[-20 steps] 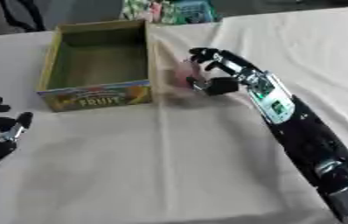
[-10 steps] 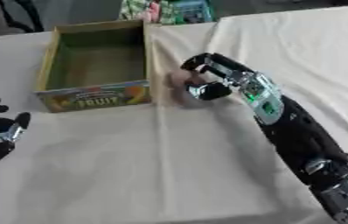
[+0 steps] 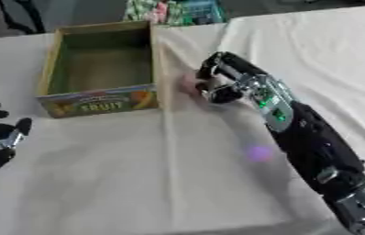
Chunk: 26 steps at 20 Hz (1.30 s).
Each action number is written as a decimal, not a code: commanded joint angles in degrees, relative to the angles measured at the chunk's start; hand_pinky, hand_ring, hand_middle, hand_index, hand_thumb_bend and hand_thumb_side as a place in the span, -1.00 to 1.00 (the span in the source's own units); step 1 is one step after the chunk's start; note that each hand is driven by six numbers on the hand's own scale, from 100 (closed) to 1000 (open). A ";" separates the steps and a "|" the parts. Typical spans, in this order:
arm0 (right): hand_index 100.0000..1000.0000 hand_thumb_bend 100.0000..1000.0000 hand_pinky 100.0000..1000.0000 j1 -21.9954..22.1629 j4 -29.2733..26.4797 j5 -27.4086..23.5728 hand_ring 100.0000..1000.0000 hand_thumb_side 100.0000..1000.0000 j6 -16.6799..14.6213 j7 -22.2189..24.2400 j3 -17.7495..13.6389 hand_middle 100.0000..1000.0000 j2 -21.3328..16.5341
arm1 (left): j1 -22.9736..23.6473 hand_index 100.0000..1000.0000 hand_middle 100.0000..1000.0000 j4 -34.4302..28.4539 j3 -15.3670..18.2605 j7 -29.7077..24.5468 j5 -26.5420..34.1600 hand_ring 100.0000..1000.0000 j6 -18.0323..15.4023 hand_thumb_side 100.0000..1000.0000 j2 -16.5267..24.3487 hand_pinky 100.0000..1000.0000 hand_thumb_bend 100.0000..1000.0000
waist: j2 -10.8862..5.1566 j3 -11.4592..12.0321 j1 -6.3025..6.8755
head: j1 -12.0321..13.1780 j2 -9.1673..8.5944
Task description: Pick up objects on the table and place them in the box.
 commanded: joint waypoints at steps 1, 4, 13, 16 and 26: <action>-0.66 -1.00 0.11 -0.99 -2.09 0.14 0.13 -1.00 1.07 -4.46 -0.76 -0.86 -1.20 | -0.66 0.42 0.11 -1.07 0.22 0.07 0.11 -0.03 -0.06 -1.00 0.69 0.07 -0.05 | -0.86 -0.09 0.01 | -0.15 0.27; -0.68 -1.00 0.10 -1.67 -3.45 -0.70 0.11 -1.00 1.85 -6.77 -1.14 -0.88 -1.15 | -0.63 0.42 0.11 -1.07 0.22 0.08 0.13 -0.03 -0.04 -1.00 0.71 0.07 -0.05 | -0.95 -0.14 0.01 | -0.22 0.27; -0.69 -1.00 0.10 -9.41 -5.22 1.15 0.09 -1.00 2.16 -7.50 -1.09 -0.87 1.85 | -0.54 0.42 0.11 -0.97 -0.09 -0.18 0.15 -0.03 0.00 -1.00 0.64 0.07 -0.05 | -1.28 0.43 0.03 | -0.78 0.30; -0.68 -1.00 0.10 -12.33 -3.12 2.92 0.09 -1.00 2.22 -7.80 -1.53 -0.87 4.20 | -0.77 0.42 0.11 -0.99 -0.36 -0.44 0.16 -0.03 0.01 -1.00 0.57 0.07 -0.05 | -1.21 1.09 0.01 | -1.24 0.09; -0.65 -1.00 0.10 -16.52 6.50 10.09 0.11 -1.00 3.05 -9.36 -4.69 -0.85 13.97 | -1.87 0.42 0.11 -1.21 -1.33 -1.45 0.27 -0.03 0.07 -1.00 0.21 0.07 -0.05 | -0.38 4.40 -0.10 | -3.14 -0.70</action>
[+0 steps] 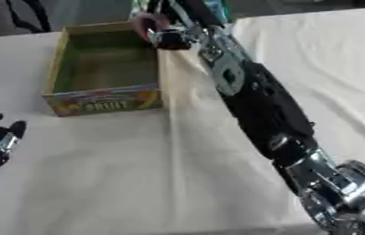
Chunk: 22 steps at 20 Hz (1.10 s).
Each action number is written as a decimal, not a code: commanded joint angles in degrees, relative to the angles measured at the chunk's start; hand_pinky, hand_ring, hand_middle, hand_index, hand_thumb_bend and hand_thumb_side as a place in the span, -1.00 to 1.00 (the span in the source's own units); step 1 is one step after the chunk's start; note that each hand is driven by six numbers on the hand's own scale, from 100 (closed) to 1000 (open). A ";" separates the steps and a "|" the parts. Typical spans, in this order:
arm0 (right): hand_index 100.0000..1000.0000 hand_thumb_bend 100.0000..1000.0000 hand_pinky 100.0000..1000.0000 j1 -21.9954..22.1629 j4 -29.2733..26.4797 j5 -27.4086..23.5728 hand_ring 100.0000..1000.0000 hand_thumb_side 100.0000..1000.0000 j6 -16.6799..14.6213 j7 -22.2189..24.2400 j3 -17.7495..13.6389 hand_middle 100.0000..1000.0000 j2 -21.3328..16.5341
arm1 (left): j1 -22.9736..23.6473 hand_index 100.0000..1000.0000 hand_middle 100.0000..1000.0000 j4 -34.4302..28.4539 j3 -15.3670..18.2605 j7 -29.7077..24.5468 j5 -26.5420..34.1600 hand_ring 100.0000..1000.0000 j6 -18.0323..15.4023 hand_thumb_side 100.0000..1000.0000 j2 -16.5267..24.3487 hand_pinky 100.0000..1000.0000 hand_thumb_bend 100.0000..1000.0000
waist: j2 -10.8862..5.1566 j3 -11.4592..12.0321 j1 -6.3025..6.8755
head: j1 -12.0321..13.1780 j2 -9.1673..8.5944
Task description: Pick up objects on the table and place them in the box.
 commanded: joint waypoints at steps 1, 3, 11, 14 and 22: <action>-0.65 -1.00 0.10 -1.85 2.37 3.03 0.11 -1.00 0.36 -0.42 -1.41 -0.85 2.96 | -0.91 0.42 0.11 -1.21 -0.24 -0.42 0.18 -0.03 -0.07 -1.00 0.29 0.07 -0.05 | -0.73 0.49 0.09 | -0.65 -0.57; -0.61 -1.00 0.12 -1.83 4.29 5.01 0.13 -1.00 0.48 -0.32 -1.91 -0.82 4.72 | -1.01 0.42 0.11 -1.20 -0.38 -0.56 0.20 -0.03 -0.04 -1.00 0.24 0.07 -0.05 | -0.61 0.98 0.03 | -0.93 -0.60; 0.87 -0.74 0.58 -1.67 6.14 14.27 0.75 -0.40 1.87 2.60 -2.61 0.73 7.17 | -1.16 0.42 0.11 -1.17 -0.46 -0.64 0.24 -0.03 -0.01 -1.00 0.19 0.07 -0.05 | -0.57 1.54 -0.07 | -1.19 -0.63; 0.96 -0.45 0.60 -1.67 4.84 15.46 0.78 -0.32 3.01 1.53 -2.91 0.85 6.78 | -1.11 0.42 0.11 -1.16 -0.41 -0.59 0.22 -0.04 -0.02 -1.00 0.22 0.07 -0.05 | -0.73 1.25 -0.04 | -1.05 -0.59; 0.94 -0.57 0.57 -1.94 0.24 12.39 0.77 -0.36 4.89 -1.26 -3.18 0.80 3.93 | -0.72 0.42 0.11 -1.14 -0.15 -0.33 0.17 -0.04 -0.04 -1.00 0.31 0.07 -0.04 | -1.29 -0.18 0.22 | -0.37 -0.59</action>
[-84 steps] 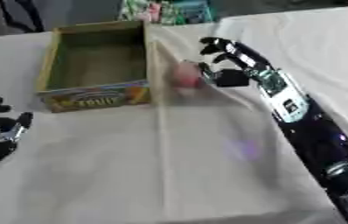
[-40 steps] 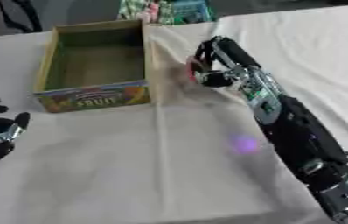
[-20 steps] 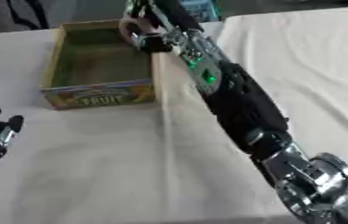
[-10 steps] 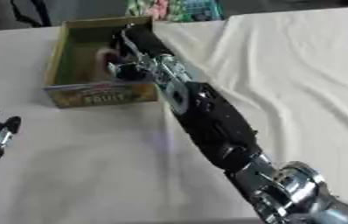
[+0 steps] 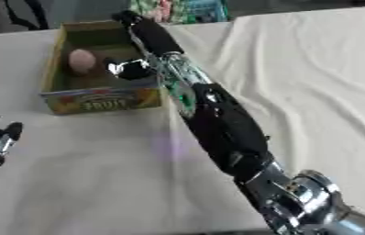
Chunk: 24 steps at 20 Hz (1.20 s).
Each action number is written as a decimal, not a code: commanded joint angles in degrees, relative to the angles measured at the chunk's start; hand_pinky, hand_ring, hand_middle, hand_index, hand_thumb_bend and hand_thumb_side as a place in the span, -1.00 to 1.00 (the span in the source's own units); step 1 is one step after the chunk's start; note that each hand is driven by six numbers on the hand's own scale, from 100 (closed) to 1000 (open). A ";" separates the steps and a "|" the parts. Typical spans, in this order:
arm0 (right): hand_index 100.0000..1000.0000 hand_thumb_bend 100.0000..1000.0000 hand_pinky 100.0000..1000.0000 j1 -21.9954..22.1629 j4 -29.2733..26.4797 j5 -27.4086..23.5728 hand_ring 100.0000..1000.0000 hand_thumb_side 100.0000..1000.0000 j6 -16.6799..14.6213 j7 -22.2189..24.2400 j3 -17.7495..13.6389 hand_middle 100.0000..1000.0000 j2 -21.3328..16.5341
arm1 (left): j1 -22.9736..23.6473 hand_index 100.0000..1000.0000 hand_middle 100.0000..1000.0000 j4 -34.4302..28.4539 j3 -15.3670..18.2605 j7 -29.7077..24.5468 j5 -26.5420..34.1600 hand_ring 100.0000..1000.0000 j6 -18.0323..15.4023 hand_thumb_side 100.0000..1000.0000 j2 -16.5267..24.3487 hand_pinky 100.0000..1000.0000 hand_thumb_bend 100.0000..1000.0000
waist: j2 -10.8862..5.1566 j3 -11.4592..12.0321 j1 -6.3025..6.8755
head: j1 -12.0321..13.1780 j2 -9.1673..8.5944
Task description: Pick up objects on the table and place them in the box.
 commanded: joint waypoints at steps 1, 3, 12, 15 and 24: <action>0.94 -0.59 0.57 -1.54 -3.79 -3.47 0.77 -0.37 0.10 -0.75 0.08 0.78 -2.83 | -0.16 0.42 0.11 -1.11 0.57 0.22 0.10 -0.04 -0.14 -1.00 0.78 0.07 -0.04 | -1.37 -0.43 0.21 | 0.70 -0.52; 0.90 -0.67 0.54 -1.21 -5.81 -7.27 0.74 -0.40 -0.13 -0.83 0.57 0.64 -5.34 | 0.16 0.42 0.11 -1.06 0.79 0.43 0.06 -0.04 -0.16 -1.00 0.91 0.07 -0.05 | -1.57 -1.12 0.21 | 1.16 -0.34; 0.53 -1.00 0.41 7.20 -15.96 -30.27 0.59 -0.75 -1.70 -2.01 1.88 0.16 -19.71 | 0.96 0.42 0.11 -1.00 1.66 1.28 -0.11 -0.04 -0.30 -1.00 1.22 0.07 -0.04 | -1.92 -3.65 0.07 | 3.14 0.34; 0.49 -1.00 0.38 11.48 -19.64 -36.67 0.57 -0.81 -2.14 -1.91 0.50 0.11 -23.15 | 1.11 0.42 0.11 -1.02 1.83 1.44 -0.13 -0.04 -0.33 -1.00 1.32 0.07 -0.04 | -1.90 -4.01 0.00 | 3.61 0.48; 0.67 -1.00 0.36 20.71 -26.16 -47.36 0.57 -0.70 -1.53 -2.44 -2.58 0.15 -27.32 | 1.21 0.42 0.11 -1.07 2.06 1.68 -0.14 -0.03 -0.38 -1.00 1.34 0.07 -0.04 | -1.77 -4.74 0.11 | 4.30 0.41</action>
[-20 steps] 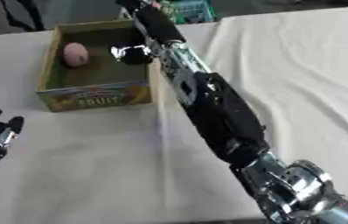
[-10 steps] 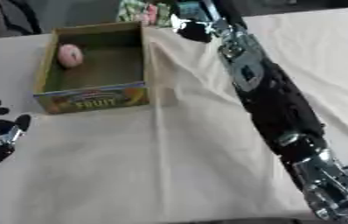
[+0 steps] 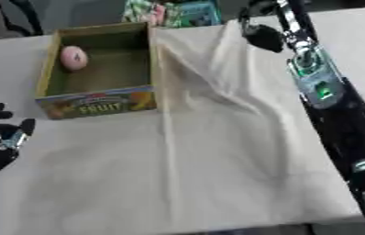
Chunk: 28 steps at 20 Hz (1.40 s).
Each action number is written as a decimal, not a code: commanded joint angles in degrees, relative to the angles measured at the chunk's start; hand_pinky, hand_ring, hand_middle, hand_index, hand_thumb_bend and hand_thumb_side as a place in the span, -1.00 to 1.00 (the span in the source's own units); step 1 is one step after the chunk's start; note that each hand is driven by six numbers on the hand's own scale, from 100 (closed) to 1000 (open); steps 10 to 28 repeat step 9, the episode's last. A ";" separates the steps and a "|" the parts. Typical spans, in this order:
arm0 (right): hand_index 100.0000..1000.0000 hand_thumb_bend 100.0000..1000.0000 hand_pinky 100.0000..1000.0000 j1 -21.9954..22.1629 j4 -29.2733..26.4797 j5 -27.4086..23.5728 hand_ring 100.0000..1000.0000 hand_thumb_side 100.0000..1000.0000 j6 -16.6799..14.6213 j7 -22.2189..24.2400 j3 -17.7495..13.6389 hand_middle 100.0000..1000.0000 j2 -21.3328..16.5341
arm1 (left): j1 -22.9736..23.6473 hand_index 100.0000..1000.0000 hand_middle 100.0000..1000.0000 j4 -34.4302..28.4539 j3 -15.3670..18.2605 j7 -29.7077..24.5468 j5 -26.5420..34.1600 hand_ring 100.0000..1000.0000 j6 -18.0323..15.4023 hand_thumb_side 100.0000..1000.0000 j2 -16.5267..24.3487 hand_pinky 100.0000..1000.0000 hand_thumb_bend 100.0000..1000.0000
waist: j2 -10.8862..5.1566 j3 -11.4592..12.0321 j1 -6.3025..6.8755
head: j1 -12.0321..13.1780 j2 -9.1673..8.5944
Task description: Pick up objects on the table and place them in the box.
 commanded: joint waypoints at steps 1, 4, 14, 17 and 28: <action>0.67 -1.00 0.36 0.68 -2.91 -2.76 0.57 -0.70 0.45 -0.44 -1.31 0.15 -2.11 | -0.30 0.42 0.11 -1.06 0.61 0.25 -0.11 -0.03 -0.05 -1.00 1.33 0.07 -0.04 | -0.97 -0.05 0.00 | 0.41 0.12; 0.67 -1.00 0.36 2.10 -3.84 -4.05 0.57 -0.69 0.90 -0.70 -1.95 0.14 -2.22 | -0.25 0.42 0.11 -1.08 0.67 0.32 -0.10 -0.03 -0.04 -1.00 1.37 0.07 -0.04 | -1.04 -0.23 -0.06 | 0.53 0.00; 0.67 -1.00 0.36 2.90 -4.69 -4.78 0.57 -0.68 1.16 -0.76 -2.38 0.13 -2.02 | -0.20 0.42 0.11 -1.10 0.70 0.38 -0.09 -0.03 -0.03 -1.00 1.29 0.07 -0.04 | -1.03 -0.18 -0.06 | 2.01 -0.50; 0.67 -1.00 0.36 2.90 -4.69 -4.78 0.57 -0.68 1.16 -0.76 -2.38 0.13 -2.02 | -0.20 0.42 0.11 -1.10 0.70 0.38 -0.09 -0.03 -0.03 -1.00 1.29 0.07 -0.04 | -1.03 -0.18 -0.06 | 2.01 -0.50; 0.67 -1.00 0.36 2.90 -4.69 -4.78 0.57 -0.68 1.16 -0.76 -2.38 0.13 -2.02 | -0.20 0.42 0.11 -1.10 0.70 0.38 -0.09 -0.03 -0.03 -1.00 1.29 0.07 -0.04 | -1.03 -0.18 -0.06 | 2.01 -0.50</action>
